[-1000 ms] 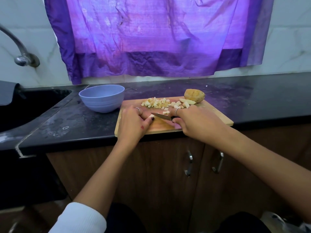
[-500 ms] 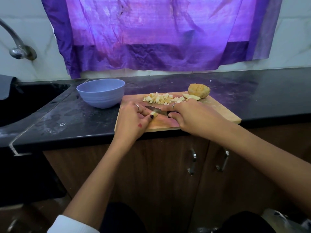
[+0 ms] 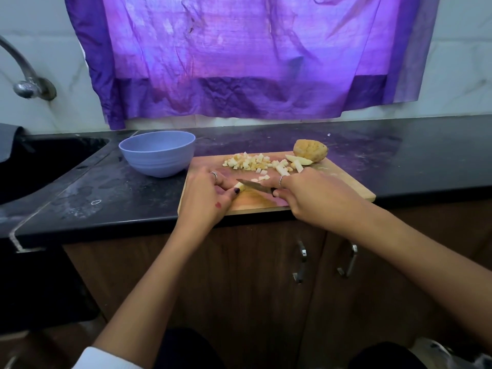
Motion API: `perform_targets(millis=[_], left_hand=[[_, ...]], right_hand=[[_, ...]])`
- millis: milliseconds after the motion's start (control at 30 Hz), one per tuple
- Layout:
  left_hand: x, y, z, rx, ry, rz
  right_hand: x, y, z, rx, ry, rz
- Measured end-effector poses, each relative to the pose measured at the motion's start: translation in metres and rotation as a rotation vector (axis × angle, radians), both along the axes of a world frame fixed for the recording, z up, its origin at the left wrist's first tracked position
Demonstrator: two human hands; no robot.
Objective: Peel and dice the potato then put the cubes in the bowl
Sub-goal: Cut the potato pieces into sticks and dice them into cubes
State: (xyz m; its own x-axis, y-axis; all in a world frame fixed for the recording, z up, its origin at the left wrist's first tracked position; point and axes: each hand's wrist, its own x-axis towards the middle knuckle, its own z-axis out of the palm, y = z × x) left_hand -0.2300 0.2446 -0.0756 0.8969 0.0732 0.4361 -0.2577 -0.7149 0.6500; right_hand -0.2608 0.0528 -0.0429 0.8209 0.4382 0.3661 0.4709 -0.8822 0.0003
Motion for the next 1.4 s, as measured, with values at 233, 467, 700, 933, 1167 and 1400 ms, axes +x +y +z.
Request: perform_targets(millis=[233,467,700,933,1167,1400], left_hand=[[-0.003,-0.001,0.003,0.010,0.006,-0.002],[0.000,0.000,0.003,0.033,0.000,0.009],[0.000,-0.001,0.001,0.052,-0.024,0.055],[0.000,0.001,0.001,0.087,-0.037,0.017],[-0.005,0.007,0.002,0.046,-0.048,0.001],[-0.004,0.006,0.004,0.033,-0.047,0.012]], right_hand=[[-0.002,0.012,0.001,0.066,0.000,0.034],[0.003,0.025,0.010,-0.041,0.020,0.026],[-0.001,0.019,-0.004,-0.047,0.012,0.002],[-0.005,0.015,-0.005,0.135,0.000,-0.024],[-0.001,0.022,-0.008,0.141,0.011,0.013],[0.007,0.031,0.000,0.019,0.025,0.025]])
